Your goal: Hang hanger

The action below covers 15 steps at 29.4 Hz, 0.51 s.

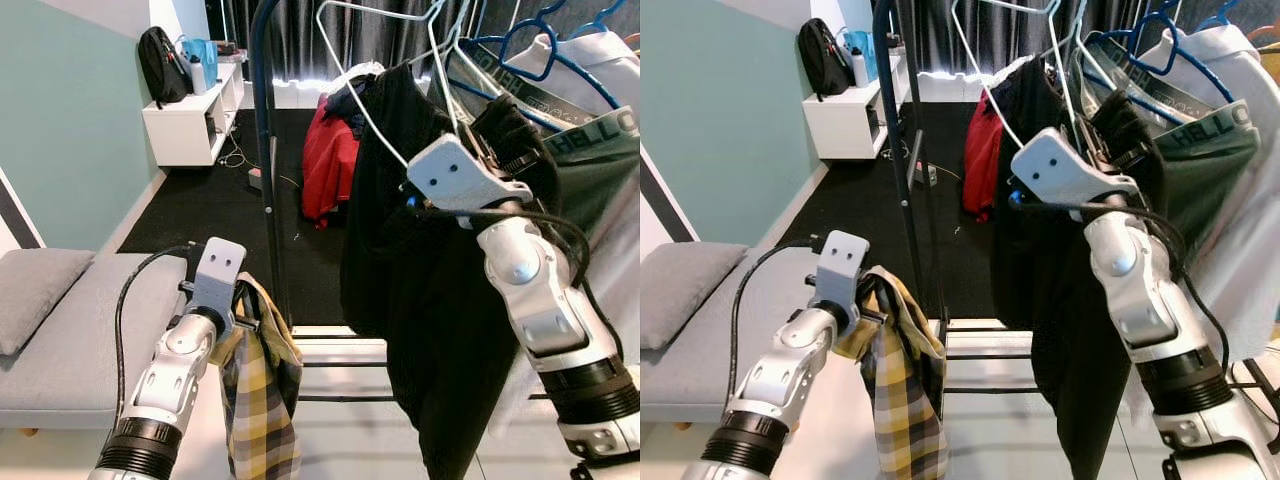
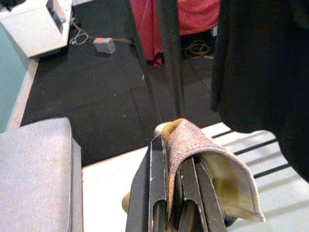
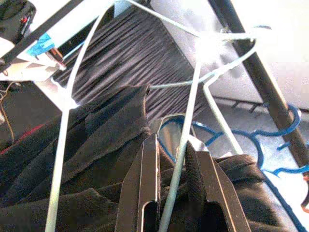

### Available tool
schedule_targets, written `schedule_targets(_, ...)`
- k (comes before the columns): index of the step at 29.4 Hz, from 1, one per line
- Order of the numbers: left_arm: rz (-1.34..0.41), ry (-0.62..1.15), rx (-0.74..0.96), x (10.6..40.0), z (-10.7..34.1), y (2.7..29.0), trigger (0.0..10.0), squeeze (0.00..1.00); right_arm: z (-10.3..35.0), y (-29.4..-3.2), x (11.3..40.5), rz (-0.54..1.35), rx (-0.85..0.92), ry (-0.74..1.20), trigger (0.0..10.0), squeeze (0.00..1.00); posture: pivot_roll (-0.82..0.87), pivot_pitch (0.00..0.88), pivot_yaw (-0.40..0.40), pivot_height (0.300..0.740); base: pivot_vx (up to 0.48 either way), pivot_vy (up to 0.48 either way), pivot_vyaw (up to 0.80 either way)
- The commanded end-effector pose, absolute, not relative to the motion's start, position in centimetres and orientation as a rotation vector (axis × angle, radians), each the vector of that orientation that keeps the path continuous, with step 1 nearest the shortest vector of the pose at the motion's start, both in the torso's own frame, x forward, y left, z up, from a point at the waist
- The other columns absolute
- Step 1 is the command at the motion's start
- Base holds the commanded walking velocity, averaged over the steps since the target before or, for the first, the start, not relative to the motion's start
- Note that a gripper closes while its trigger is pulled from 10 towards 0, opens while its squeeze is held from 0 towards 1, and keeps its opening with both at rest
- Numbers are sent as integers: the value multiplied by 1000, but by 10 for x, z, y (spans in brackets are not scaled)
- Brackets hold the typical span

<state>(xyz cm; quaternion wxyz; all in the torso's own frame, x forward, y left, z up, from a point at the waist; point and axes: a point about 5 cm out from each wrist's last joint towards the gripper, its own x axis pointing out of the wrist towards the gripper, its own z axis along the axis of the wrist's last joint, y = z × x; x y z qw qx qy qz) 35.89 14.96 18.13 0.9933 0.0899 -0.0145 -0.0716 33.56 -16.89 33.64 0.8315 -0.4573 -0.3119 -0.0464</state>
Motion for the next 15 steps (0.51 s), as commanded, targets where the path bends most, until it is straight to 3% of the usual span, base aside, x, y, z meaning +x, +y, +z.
schedule_targets(1, -146, -73, 167, 360, 190, 148, 10000, 0, 340, -154, 327, -41, -1017, -773, 0, 0, -13, 119, 26, 740, 0, 0, 0)
schedule_targets(6, -144, -73, 162, 360, 190, 148, 10000, 0, 338, -146, 321, 8, -1042, -838, 0, 0, -13, 120, 24, 740, 0, 0, 0)
schedule_targets(15, -147, -65, 152, 358, 187, 147, 10000, 0, 288, -146, 324, 53, -1094, -687, 0, 0, -16, 121, 22, 740, 0, 0, 0)
